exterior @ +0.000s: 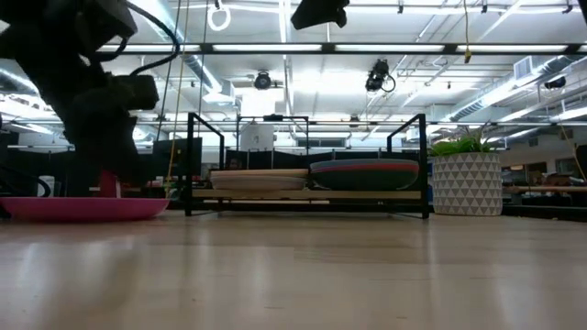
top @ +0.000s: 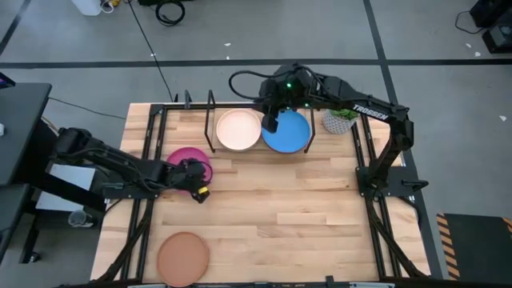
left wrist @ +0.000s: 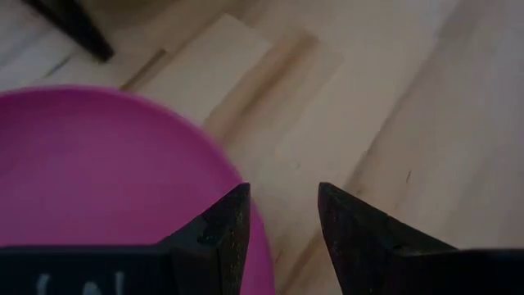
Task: Place and stack plates onto a shelf
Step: Stack the pink plate on top of the blue plate on the shelf
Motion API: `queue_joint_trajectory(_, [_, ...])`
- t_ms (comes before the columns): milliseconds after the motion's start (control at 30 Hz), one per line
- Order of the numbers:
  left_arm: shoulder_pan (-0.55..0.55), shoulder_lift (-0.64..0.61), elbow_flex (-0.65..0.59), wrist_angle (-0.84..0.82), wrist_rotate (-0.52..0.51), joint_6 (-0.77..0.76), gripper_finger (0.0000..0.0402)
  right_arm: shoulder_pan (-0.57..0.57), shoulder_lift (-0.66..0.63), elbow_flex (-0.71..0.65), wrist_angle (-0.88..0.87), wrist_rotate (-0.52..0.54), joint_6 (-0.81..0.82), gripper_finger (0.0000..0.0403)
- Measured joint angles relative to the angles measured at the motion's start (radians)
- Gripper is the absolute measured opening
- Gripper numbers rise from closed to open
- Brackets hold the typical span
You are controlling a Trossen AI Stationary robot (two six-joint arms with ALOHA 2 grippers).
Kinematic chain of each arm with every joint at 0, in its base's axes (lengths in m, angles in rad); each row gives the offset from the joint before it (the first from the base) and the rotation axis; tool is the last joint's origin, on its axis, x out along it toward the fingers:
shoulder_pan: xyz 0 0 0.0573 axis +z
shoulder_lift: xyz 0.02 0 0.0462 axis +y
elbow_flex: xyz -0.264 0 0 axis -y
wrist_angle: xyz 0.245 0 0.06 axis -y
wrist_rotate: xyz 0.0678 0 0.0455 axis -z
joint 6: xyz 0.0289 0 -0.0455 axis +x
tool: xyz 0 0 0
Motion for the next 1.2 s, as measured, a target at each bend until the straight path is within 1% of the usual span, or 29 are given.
queue_joint_trajectory(100, [-0.011,0.063,-0.004,0.018,-0.013,0.034,0.0153,0.007,0.000,-0.001,0.000,0.000,0.013,0.0107])
queue_joint_trajectory(300, [-0.013,0.182,-0.005,0.016,-0.008,0.011,0.0153,0.019,0.000,-0.001,-0.001,0.000,0.021,0.0107])
queue_joint_trajectory(500, [-0.013,0.246,0.000,0.036,-0.009,0.005,0.0146,0.019,0.000,-0.001,-0.001,0.006,0.021,0.0107])
queue_joint_trajectory(600, [-0.013,0.248,0.000,0.035,-0.008,-0.019,0.0120,0.019,0.000,-0.001,-0.001,0.008,0.021,0.0107])
queue_joint_trajectory(800, [-0.012,0.245,0.008,0.023,0.000,-0.033,0.0034,0.019,0.000,-0.001,-0.001,0.009,0.021,0.0107])
queue_joint_trajectory(833, [-0.013,0.244,0.019,0.007,0.004,-0.032,0.0026,0.019,0.000,-0.001,-0.001,0.009,0.021,0.0107])
queue_joint_trajectory(933, [-0.023,0.219,0.065,-0.057,0.066,0.000,0.0026,0.017,0.000,-0.001,-0.001,0.009,0.021,0.0107])
queue_joint_trajectory(1033, [-0.033,0.177,0.128,-0.091,0.193,0.049,0.0024,0.015,0.001,-0.001,-0.002,0.010,0.020,0.0107])
queue_joint_trajectory(1133, [-0.040,0.135,0.195,-0.076,0.331,0.089,0.0025,0.015,0.001,-0.001,0.000,0.029,0.014,0.0107])
queue_joint_trajectory(1200, [-0.050,0.108,0.251,-0.078,0.385,0.098,0.0026,0.015,0.001,-0.001,0.006,0.033,0.008,0.0107])
